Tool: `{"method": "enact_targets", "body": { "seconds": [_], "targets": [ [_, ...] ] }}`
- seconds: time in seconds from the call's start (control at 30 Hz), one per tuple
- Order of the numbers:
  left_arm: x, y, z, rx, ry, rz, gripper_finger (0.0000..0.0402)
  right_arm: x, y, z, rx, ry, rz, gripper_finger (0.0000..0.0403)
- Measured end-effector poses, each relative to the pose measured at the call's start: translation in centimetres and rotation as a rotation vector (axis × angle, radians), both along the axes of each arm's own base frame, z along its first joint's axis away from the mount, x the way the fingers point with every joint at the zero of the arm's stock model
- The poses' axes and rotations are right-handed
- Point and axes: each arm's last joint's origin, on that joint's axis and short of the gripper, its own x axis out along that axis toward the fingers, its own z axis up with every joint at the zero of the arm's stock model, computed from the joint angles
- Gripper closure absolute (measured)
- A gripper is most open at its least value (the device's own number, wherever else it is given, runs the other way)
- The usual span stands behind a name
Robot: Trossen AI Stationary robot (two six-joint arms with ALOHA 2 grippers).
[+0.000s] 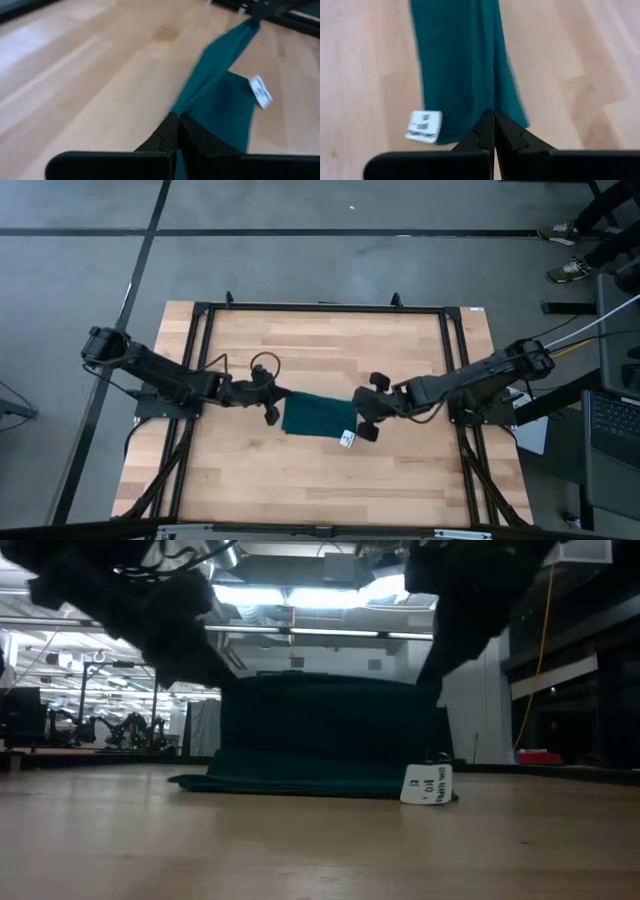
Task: Fold microfiber towels
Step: Fold the blue napkin
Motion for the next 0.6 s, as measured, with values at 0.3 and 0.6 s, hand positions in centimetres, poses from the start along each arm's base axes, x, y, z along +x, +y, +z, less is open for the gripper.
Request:
{"method": "enact_targets", "body": {
  "seconds": [0.3, 0.6],
  "targets": [
    [-0.8, -2.9, -2.3, -0.076, -0.053, -0.034, 0.0399, -0.9, 1.4, -2.4, 0.034, -0.005, -0.002, 0.0403],
    [0.2, -5.5, -5.9, -0.116, -0.043, -0.088, 0.0394, -0.6, 3.4, -5.2, 0.006, 0.046, 0.031, 0.0403]
  ]
}}
